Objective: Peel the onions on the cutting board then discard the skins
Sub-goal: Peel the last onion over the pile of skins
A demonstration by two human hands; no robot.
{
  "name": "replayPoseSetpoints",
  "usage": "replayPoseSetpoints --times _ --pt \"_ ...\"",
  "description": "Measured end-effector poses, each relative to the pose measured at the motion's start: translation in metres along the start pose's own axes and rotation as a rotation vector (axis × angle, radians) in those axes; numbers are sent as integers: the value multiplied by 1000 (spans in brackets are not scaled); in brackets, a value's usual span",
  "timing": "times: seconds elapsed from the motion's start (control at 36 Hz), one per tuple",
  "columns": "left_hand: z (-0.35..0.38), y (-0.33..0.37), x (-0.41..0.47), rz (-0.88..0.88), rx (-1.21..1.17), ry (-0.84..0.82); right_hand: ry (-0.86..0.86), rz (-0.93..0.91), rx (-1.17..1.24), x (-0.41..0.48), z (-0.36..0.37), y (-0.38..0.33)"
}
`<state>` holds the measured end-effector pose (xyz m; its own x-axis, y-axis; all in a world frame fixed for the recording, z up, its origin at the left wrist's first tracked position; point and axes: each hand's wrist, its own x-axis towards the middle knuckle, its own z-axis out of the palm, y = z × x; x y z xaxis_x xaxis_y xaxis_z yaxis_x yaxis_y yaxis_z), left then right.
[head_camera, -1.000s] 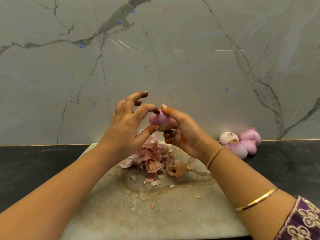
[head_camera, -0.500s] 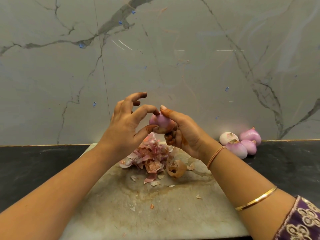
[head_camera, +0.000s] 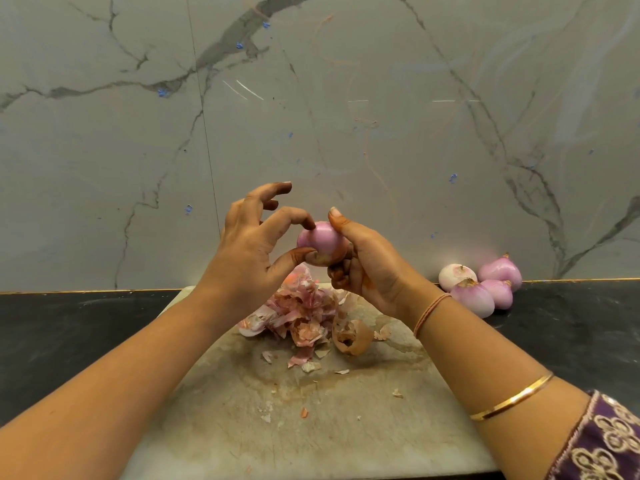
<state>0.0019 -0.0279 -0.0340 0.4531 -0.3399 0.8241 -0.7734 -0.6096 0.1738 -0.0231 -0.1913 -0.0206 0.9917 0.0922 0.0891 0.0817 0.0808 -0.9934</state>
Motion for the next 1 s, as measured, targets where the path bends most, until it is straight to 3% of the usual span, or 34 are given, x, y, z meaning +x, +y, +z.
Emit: replayPoseSetpoints --times 0.22,0.44,1.0 --pt "1 1 -1 44 48 28 16 -21 5 3 -2 2" --pt "-3 2 0 -28 79 -6 49 -34 -30 5 -2 3" --pt "-8 -3 3 -47 -43 40 35 -51 -171 2 -2 5"
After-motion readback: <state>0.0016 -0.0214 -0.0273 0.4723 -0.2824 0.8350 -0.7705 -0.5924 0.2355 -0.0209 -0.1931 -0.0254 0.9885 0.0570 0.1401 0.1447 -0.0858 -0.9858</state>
